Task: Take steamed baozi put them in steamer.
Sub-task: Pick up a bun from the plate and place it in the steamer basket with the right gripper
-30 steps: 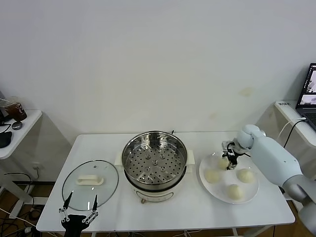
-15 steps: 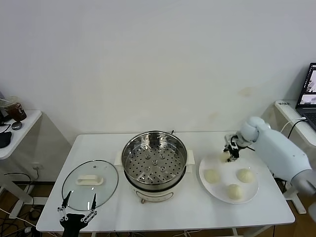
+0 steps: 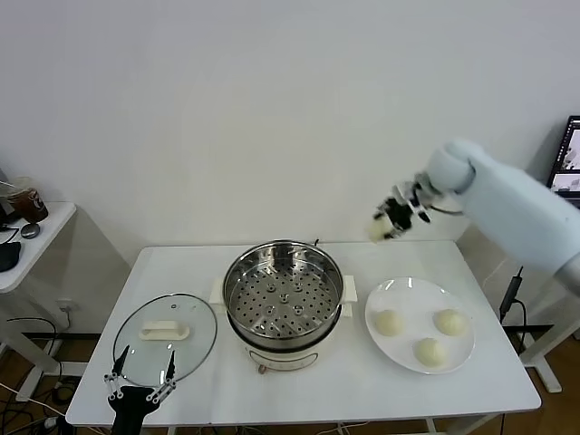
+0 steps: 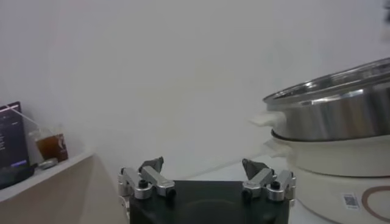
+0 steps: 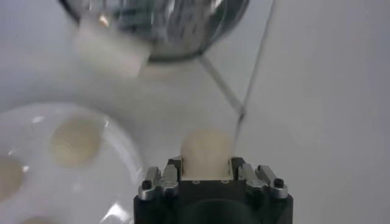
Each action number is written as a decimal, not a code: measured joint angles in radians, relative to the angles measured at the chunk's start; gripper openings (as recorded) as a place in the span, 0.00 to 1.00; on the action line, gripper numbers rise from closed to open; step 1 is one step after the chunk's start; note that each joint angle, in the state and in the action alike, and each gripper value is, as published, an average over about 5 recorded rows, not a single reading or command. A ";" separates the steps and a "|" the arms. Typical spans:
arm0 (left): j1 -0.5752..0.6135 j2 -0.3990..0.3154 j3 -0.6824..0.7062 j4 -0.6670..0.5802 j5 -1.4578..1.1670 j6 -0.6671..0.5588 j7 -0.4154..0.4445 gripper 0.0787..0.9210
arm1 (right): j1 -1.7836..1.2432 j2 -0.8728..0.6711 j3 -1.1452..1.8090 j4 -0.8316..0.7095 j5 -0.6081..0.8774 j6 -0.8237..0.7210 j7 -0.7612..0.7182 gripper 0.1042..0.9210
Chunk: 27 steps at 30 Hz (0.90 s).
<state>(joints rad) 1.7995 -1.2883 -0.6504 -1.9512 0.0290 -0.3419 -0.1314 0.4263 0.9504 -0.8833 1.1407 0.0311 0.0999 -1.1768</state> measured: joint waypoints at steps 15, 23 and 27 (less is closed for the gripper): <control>0.018 -0.015 -0.014 -0.002 0.005 -0.018 0.005 0.88 | 0.077 0.251 -0.227 0.022 0.043 0.234 0.029 0.48; 0.021 -0.021 -0.032 -0.006 0.005 -0.022 0.005 0.88 | 0.027 0.315 -0.257 -0.034 -0.114 0.383 0.068 0.48; 0.020 -0.024 -0.038 -0.006 0.005 -0.022 0.006 0.88 | 0.001 0.342 -0.255 -0.071 -0.193 0.445 0.089 0.48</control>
<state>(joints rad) 1.8194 -1.3119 -0.6879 -1.9575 0.0343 -0.3638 -0.1253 0.4270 1.2928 -1.1382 1.0696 -0.1620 0.5452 -1.0879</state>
